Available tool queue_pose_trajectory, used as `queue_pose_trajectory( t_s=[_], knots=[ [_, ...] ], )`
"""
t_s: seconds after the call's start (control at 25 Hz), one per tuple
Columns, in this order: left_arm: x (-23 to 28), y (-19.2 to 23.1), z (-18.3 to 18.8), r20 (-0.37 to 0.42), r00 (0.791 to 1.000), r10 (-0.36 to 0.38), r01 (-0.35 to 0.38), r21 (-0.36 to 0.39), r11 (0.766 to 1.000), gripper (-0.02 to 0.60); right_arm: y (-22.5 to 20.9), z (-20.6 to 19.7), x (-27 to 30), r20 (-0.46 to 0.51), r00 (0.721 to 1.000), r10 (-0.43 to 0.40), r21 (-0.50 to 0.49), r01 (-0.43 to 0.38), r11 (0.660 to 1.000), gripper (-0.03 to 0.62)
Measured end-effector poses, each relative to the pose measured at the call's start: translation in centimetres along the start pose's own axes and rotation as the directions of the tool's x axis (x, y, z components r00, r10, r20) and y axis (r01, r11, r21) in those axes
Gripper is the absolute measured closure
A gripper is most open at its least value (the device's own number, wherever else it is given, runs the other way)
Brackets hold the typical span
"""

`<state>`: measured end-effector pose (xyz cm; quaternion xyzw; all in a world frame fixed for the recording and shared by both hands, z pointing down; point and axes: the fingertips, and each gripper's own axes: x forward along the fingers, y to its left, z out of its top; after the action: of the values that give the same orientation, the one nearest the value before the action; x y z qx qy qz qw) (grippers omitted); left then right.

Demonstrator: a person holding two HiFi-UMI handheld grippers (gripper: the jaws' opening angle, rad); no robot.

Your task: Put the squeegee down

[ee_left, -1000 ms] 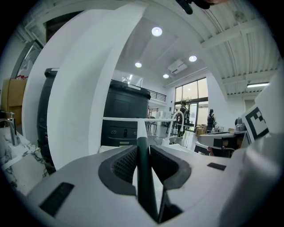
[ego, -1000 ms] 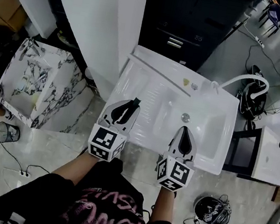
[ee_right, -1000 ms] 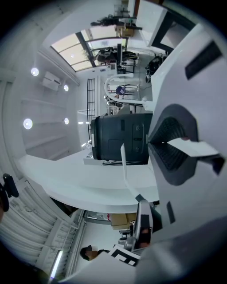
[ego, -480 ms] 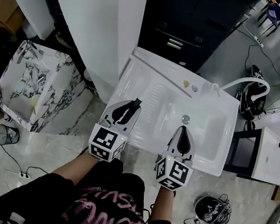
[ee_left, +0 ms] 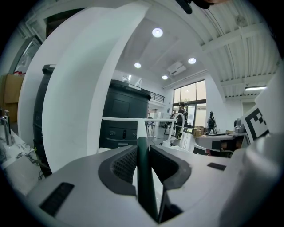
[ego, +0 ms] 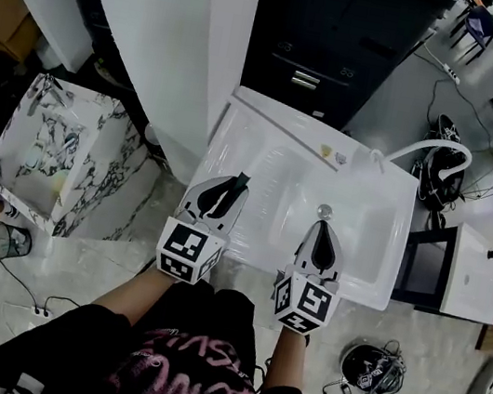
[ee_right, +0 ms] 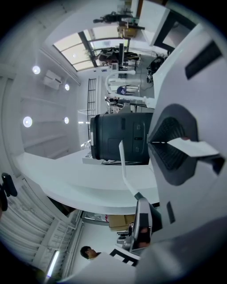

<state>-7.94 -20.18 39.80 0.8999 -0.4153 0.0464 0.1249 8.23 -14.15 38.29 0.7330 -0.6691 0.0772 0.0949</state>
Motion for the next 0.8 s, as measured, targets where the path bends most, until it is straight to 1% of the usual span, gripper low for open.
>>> queue_pose_trajectory(
  t_s=[0.24,0.44,0.8],
  knots=[
    [0.2,-0.2,0.4,0.007,1.000,-0.010,0.010,-0.001,1.000,0.488,-0.3,0.4,-0.2,0.002,1.000,-0.009,-0.008,0.009,1.000,0.574],
    [0.3,-0.3,0.5,0.009,1.000,-0.005,0.005,0.002,1.000,0.488,-0.8,0.6,-0.2,0.009,1.000,-0.014,-0.003,0.014,1.000,0.572],
    [1.1,-0.1,0.9,0.010,0.999,0.031,-0.031,0.001,1.000,0.488,-1.2,1.1,0.7,0.012,1.000,0.020,0.004,-0.020,1.000,0.574]
  ],
)
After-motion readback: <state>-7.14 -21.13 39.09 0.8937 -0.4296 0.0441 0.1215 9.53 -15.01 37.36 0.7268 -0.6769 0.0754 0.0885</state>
